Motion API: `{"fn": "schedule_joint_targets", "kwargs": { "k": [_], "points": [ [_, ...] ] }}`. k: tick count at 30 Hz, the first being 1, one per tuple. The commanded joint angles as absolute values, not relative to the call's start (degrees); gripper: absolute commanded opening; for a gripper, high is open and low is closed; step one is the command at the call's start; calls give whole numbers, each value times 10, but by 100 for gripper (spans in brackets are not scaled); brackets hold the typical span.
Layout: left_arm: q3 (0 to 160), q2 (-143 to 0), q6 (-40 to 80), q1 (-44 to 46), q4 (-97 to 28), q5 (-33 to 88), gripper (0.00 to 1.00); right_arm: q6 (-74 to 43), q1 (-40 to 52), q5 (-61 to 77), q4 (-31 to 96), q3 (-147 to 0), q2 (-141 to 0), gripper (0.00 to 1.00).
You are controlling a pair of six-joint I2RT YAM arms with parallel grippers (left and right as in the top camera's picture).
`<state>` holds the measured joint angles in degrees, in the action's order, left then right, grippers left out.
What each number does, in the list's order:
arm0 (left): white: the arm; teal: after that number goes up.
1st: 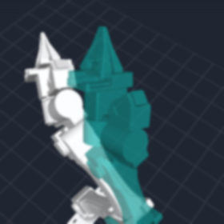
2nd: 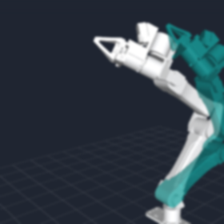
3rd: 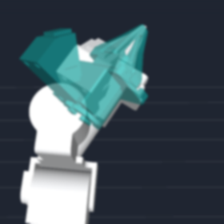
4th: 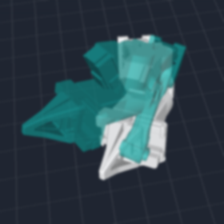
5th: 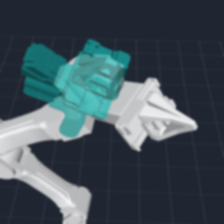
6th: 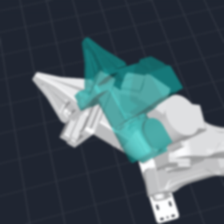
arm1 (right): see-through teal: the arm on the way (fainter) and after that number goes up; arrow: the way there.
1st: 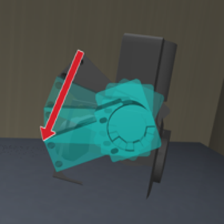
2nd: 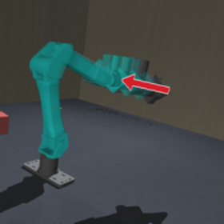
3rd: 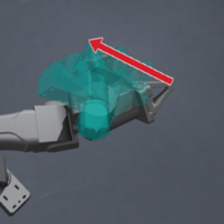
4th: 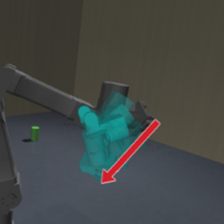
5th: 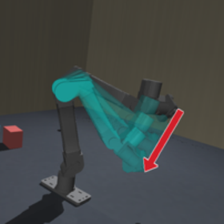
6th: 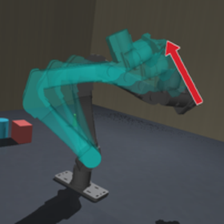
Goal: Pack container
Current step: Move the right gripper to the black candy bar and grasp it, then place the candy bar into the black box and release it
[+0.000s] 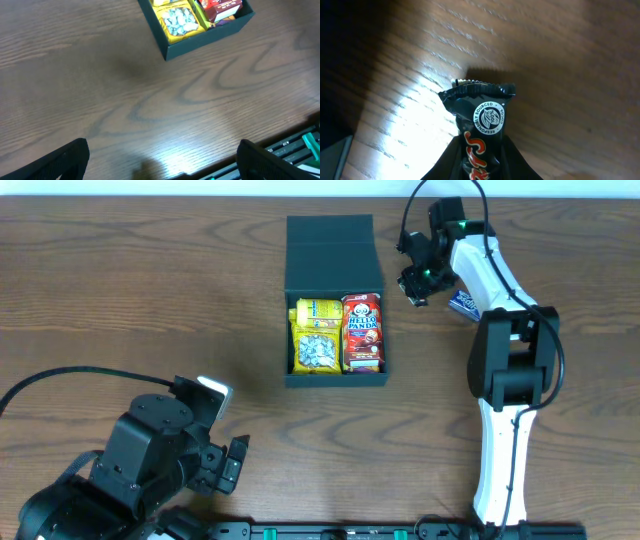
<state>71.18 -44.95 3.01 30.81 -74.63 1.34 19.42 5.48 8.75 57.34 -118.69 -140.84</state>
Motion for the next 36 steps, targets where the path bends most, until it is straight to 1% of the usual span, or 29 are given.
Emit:
{"fn": "schedule_joint_targets", "kwargs": {
  "k": [1, 6, 9, 14, 16, 20, 26, 33, 34, 35, 36],
  "points": [
    [714, -449, 34, 307, -748, 15, 95, 176, 64, 78, 579, -1185, -1359, 6],
    [714, -449, 34, 307, -748, 15, 95, 168, 86, 80, 598, -1185, -1290, 6],
    [714, -449, 34, 307, -748, 15, 95, 126, 102, 80, 615, -1185, -1247, 6],
    [714, -449, 34, 307, -748, 15, 95, -27, 141, 80, 666, -1185, -1185, 6],
    [714, -449, 34, 307, -748, 15, 95, -109, 160, 79, 693, -1185, -1177, 6],
    [714, -449, 34, 307, -748, 15, 95, -225, 201, 79, 732, -1178, -1181, 5],
    [714, -449, 34, 307, -748, 15, 95, -304, 277, 45, 695, -1111, -1182, 5],
    [714, -449, 34, 307, -748, 15, 95, -352, 324, 11, 660, -1046, -1182, 5],
    [714, -449, 34, 307, -748, 15, 95, -362, 327, 4, 660, -1040, -1182, 5],
    [714, -449, 34, 307, -748, 15, 95, -364, 329, 0, 655, -1034, -1182, 11],
    [714, -449, 34, 307, -748, 15, 95, -364, 330, 0, 651, -1030, -1182, 21]
  ]
}}
